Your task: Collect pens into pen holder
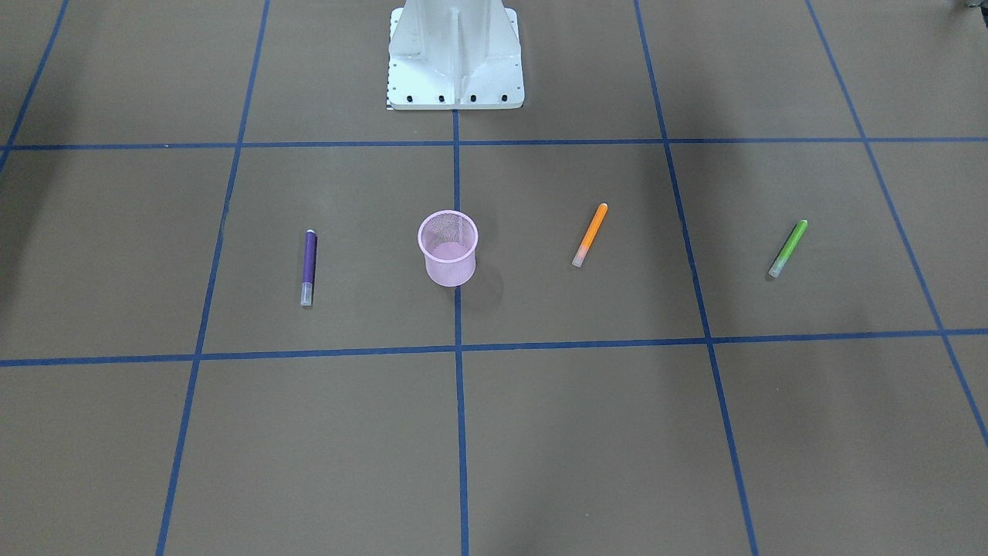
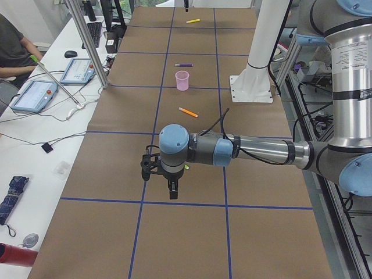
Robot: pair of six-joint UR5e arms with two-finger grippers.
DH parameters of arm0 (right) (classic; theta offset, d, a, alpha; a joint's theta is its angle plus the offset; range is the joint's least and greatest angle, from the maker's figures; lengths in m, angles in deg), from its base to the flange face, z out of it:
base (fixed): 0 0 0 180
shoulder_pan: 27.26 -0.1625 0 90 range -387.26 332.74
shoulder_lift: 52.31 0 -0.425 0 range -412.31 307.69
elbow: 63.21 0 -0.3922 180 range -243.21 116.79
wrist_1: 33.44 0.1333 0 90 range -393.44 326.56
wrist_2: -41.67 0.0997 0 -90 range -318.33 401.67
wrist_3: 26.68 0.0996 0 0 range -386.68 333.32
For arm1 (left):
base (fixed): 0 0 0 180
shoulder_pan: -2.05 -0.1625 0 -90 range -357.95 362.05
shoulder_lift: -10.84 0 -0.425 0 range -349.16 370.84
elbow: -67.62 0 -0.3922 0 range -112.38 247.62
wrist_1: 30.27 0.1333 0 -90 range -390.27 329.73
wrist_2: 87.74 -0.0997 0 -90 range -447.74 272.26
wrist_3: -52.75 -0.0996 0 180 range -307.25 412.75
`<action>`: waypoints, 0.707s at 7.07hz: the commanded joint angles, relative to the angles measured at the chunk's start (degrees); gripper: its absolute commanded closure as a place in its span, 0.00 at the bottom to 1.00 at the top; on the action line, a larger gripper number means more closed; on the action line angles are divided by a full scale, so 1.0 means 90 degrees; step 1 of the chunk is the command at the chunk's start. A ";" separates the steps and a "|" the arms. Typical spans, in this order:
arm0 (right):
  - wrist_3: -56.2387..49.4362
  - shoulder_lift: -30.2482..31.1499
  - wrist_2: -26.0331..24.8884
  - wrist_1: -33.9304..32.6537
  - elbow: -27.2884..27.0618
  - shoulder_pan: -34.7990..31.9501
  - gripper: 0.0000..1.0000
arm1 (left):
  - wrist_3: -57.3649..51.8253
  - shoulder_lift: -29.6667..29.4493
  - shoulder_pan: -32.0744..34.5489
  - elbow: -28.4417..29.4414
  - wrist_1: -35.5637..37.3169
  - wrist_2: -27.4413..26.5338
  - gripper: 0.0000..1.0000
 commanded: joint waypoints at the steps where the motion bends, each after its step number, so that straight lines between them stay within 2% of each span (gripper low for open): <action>1: -0.0577 -0.0071 -0.0325 0.0141 0.0414 0.0039 0.09 | -0.0011 0.0000 0.0000 0.0002 -0.0010 0.0002 0.00; 2: -0.0649 -0.0245 -0.0326 0.0140 0.0812 0.0126 0.09 | -0.0021 0.0000 0.0000 0.0002 -0.0011 0.0002 0.00; 4: -0.0640 -0.0325 -0.0307 0.0131 0.1166 0.0214 0.12 | -0.0011 0.0000 0.0000 -0.0018 -0.0011 0.0012 0.00; 5: -0.0620 -0.0451 -0.0268 -0.0198 0.1264 0.0466 0.15 | -0.0021 0.0000 0.0000 -0.0018 -0.0020 0.0012 0.00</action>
